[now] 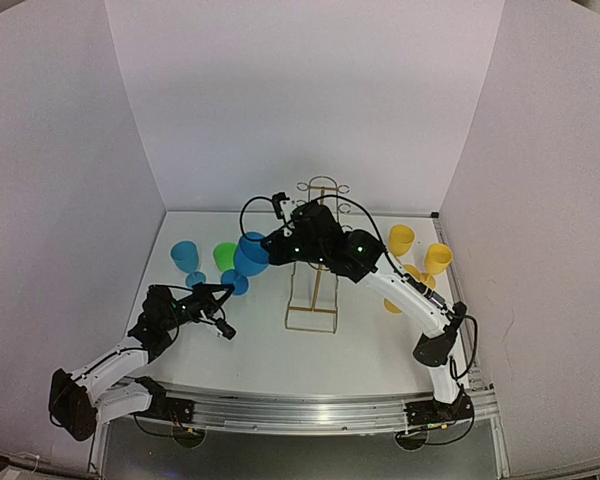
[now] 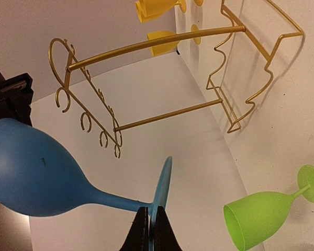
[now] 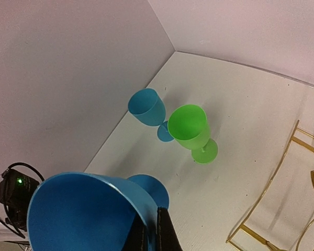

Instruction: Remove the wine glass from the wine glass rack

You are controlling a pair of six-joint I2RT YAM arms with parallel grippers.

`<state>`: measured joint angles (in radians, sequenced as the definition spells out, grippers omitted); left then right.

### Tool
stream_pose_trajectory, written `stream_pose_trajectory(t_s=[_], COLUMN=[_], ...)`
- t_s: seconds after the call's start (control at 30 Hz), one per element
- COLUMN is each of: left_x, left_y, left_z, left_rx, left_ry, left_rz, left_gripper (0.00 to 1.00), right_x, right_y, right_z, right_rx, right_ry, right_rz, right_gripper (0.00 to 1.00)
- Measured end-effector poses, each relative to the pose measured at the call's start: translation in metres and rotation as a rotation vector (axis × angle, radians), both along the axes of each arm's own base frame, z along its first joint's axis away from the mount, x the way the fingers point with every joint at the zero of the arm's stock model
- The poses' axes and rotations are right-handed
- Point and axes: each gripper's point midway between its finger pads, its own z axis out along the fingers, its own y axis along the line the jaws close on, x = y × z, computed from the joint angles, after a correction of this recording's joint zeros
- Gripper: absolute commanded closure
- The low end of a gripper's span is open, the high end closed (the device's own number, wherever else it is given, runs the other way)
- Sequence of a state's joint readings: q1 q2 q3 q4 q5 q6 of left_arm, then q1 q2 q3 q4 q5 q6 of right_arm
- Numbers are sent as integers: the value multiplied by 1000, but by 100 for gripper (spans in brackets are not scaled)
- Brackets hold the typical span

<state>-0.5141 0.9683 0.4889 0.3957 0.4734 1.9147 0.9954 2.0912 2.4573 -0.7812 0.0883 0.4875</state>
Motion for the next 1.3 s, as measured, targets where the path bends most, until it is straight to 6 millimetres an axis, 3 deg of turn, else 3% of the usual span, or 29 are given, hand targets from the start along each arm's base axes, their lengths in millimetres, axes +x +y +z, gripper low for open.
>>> stream_pose_trajectory(t_s=[0.03, 0.07, 0.13, 0.23, 0.33, 0.5, 0.6, 0.67, 0.73, 0.83, 0.93, 1.07, 1.23, 1.3], left_x=[0, 0, 1, 2, 1, -14, -26, -40, -58, -78, -86, -66, -17, -4], left_y=[1, 3, 7, 16, 26, 46, 38, 24, 15, 16, 21, 26, 30, 30], left_z=[2, 4, 10, 20, 48, 78, 90, 108, 123, 128, 130, 131, 125, 112], left_rx=[-7, -23, -62, -134, -227, -447, -606, -668, -687, -674, -692, -819, -970, -986], left_ry=[4, 15, 71, 276, 561, 1096, 1406, 1564, 1677, 1743, 1762, 1797, 1803, 1803], left_rz=[9, 18, 49, 125, 220, 420, 453, 381, 298, 253, 258, 377, 597, 678], left_gripper=[23, 5, 1, 1, 2, 14, 15, 14, 12, 10, 16, 32, 33, 34], right_x=[1, 1, -3, -12, -20, -39, -52, -57, -56, -48, -44, -43, -46, -47], right_y=[-1, -1, 0, 4, 5, 1, 4, 13, 25, 37, 40, 40, 43, 46], right_z=[0, -2, -4, -6, -1, 37, 57, 49, 26, -14, -38, -40, -41, -42], right_rx=[-6, -14, -28, -65, -106, -116, -82, -97, -144, -224, -279, -260, -238, -232], right_ry=[-3, -5, -10, -47, -127, -281, -338, -347, -343, -328, -314, -296, -279, -273], right_rz=[-5, -6, -5, -21, -83, -199, -241, -243, -241, -234, -231, -244, -248, -244], right_gripper=[100, 100, 100, 100, 100, 100, 100, 100, 100, 100, 100, 100, 100, 100])
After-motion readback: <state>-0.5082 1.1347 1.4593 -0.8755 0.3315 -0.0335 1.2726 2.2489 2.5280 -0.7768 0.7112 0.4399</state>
